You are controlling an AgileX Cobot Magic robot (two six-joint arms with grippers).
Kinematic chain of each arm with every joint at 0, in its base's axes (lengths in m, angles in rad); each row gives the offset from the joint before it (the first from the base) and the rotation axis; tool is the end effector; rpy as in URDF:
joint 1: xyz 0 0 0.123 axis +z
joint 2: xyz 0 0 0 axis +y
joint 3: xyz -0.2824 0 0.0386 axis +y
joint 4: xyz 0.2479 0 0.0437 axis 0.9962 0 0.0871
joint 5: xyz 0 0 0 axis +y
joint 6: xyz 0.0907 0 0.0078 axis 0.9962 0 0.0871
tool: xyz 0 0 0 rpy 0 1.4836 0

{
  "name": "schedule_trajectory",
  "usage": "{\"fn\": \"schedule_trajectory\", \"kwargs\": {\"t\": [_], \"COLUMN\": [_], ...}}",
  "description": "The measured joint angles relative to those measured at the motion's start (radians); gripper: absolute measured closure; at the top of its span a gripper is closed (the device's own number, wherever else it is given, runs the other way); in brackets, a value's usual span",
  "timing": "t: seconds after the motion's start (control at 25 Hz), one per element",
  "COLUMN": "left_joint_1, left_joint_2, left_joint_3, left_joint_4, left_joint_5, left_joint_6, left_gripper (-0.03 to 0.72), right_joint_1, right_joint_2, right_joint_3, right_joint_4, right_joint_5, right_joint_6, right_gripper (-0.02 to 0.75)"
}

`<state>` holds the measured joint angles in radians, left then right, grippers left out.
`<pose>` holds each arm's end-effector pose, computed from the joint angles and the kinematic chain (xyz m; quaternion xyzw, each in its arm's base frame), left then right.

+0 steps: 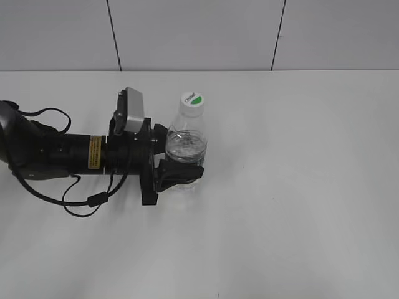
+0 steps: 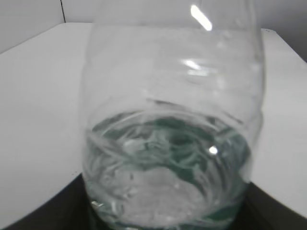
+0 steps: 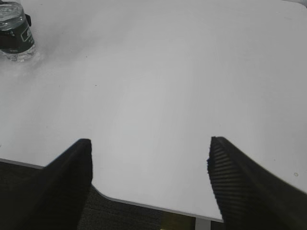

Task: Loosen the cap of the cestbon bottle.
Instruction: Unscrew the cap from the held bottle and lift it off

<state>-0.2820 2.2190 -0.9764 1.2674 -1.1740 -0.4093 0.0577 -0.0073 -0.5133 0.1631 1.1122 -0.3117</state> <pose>0.3232 -0.1770 0.0821 0.5130 0.5983 -0.4011 0.4668 -0.0111 0.0126 0.2775 -0.1636 0.8426 0.0164 0.5128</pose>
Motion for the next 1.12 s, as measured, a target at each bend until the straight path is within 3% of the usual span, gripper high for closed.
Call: {"fn": "schedule_trajectory", "kwargs": {"t": [0.32,1.12], "left_joint_1": [-0.036,-0.045], "left_joint_2": [-0.006,0.071], "left_joint_3": [0.073,0.079], "left_joint_4": [-0.046,-0.177], "left_joint_5": [0.001,-0.058], "left_joint_6": [0.06,0.091], "left_gripper": [0.271,0.271], "right_joint_1": [0.0,0.0], "right_joint_2": [0.0,0.0], "right_joint_3": [0.0,0.0], "right_joint_4": [0.0,0.0], "right_joint_5": [0.0,0.0], "right_joint_6": [0.0,0.0], "right_gripper": [0.166,0.166]}}
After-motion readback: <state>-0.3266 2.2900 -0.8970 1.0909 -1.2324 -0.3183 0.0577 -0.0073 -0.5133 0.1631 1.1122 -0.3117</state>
